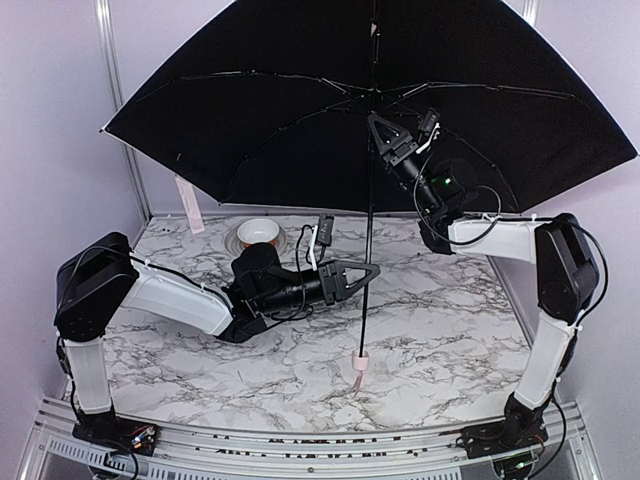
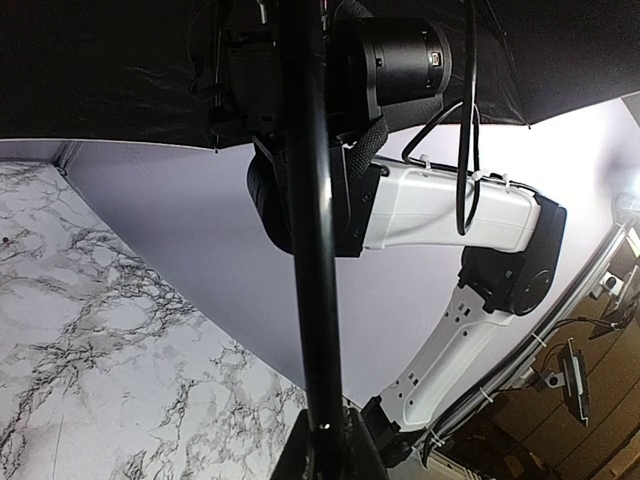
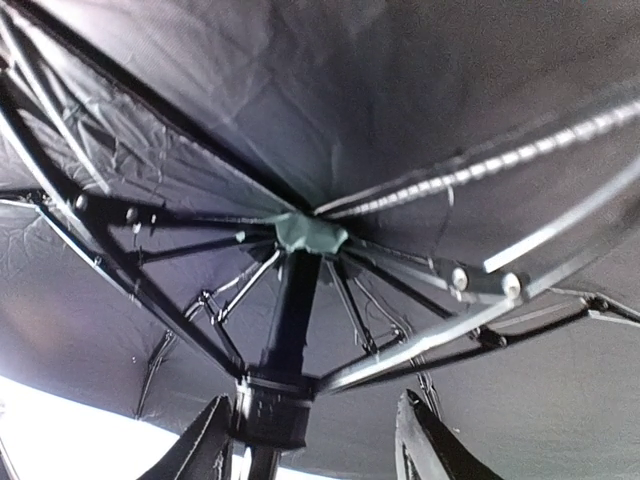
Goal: Put away the umbrella
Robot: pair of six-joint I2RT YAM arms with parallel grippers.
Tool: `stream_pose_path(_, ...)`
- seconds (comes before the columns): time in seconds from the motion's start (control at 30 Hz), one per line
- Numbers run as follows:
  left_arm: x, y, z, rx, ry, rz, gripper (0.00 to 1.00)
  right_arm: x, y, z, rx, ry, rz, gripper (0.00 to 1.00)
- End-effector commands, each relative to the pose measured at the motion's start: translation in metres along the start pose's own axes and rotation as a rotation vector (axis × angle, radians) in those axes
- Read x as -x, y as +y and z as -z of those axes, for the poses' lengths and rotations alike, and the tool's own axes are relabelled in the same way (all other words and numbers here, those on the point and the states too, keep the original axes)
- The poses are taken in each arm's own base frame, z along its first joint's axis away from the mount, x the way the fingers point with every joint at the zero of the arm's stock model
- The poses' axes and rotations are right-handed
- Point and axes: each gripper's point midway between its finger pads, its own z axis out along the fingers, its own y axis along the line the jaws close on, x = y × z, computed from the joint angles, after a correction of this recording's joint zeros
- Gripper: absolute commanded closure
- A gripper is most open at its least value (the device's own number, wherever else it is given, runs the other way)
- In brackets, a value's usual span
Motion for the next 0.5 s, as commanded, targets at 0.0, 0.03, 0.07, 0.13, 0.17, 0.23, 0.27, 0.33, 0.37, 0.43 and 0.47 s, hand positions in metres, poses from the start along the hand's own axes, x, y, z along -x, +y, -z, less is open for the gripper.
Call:
stream_pose_path(0.0, 0.0330, -0.0385, -0.0035, -0.130, -0.103, -0.108, 1.00, 0.0047, 0.0155, 0.0029, 0.027, -0.018, -0.006, 0.47)
stream_pose_path(0.03, 0.0328, -0.0373, -0.0034, -0.128, -0.102, -0.106, 1.00, 0.0053, 0.0155, 0.0037, 0.027, -0.021, -0.005, 0.47)
stream_pose_path(0.07, 0.0325, -0.0377, -0.0034, -0.129, -0.101, -0.106, 1.00, 0.0048, 0.0149, 0.0042, 0.025, -0.020, -0.005, 0.47)
stream_pose_path(0.13, 0.0328, -0.0380, -0.0030, -0.129, -0.102, -0.107, 1.00, 0.0046, 0.0147, 0.0040, 0.024, -0.021, -0.002, 0.52)
stream_pose_path(0.17, 0.0328, -0.0380, -0.0026, -0.129, -0.102, -0.107, 1.00, 0.0055, 0.0152, 0.0036, 0.025, -0.022, 0.001, 0.54)
stream_pose_path(0.23, 0.0320, -0.0382, -0.0027, -0.131, -0.099, -0.105, 1.00, 0.0058, 0.0153, 0.0023, 0.025, -0.022, 0.006, 0.56)
stream_pose_path(0.27, 0.0310, -0.0377, -0.0026, -0.129, -0.097, -0.104, 1.00, 0.0063, 0.0162, 0.0007, 0.026, -0.020, 0.009, 0.55)
stream_pose_path(0.33, 0.0310, -0.0371, -0.0019, -0.127, -0.096, -0.103, 1.00, 0.0060, 0.0160, -0.0011, 0.026, -0.015, 0.010, 0.54)
stream_pose_path(0.37, 0.0307, -0.0371, -0.0018, -0.127, -0.096, -0.102, 1.00, 0.0065, 0.0168, -0.0017, 0.028, -0.015, 0.011, 0.55)
stream_pose_path(0.43, 0.0308, -0.0378, -0.0017, -0.129, -0.095, -0.102, 1.00, 0.0059, 0.0160, -0.0022, 0.029, -0.012, 0.011, 0.56)
stream_pose_path(0.47, 0.0300, -0.0375, -0.0018, -0.130, -0.093, -0.100, 1.00, 0.0064, 0.0166, -0.0029, 0.031, -0.011, 0.011, 0.56)
